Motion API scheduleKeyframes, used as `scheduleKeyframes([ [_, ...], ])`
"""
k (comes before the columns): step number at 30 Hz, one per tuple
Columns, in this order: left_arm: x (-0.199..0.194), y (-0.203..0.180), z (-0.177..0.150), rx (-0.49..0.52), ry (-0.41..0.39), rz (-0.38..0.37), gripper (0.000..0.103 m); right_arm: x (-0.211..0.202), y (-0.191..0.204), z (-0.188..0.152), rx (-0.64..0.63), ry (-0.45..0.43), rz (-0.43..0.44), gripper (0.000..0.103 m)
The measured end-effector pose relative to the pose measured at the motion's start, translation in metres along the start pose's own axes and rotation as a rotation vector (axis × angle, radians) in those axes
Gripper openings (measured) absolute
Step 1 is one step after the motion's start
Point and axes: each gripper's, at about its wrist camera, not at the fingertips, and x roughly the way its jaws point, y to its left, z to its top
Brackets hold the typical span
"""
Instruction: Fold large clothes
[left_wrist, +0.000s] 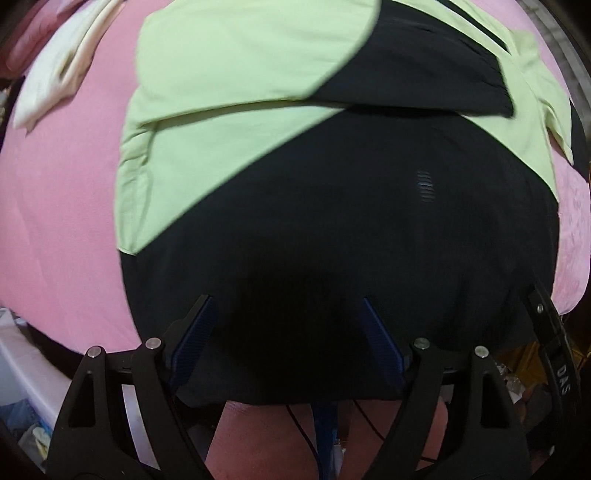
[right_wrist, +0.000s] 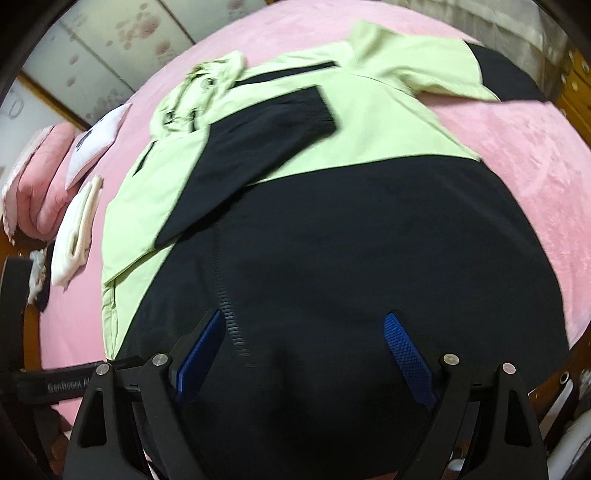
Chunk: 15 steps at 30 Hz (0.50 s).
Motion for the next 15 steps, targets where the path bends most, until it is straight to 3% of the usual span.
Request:
scheduleKeyframes([
  [7,-0.026,-0.106,-0.001,0.026,-0.015,-0.074,0.078,-0.022,-0.106,0.043,0.026,0.037,0.057,0.089],
  [15,-0.046,-0.217,0.025,0.125,-0.05,-0.149,0.077,-0.052,-0.244,0.101,0.144,-0.034,0.041,0.089],
])
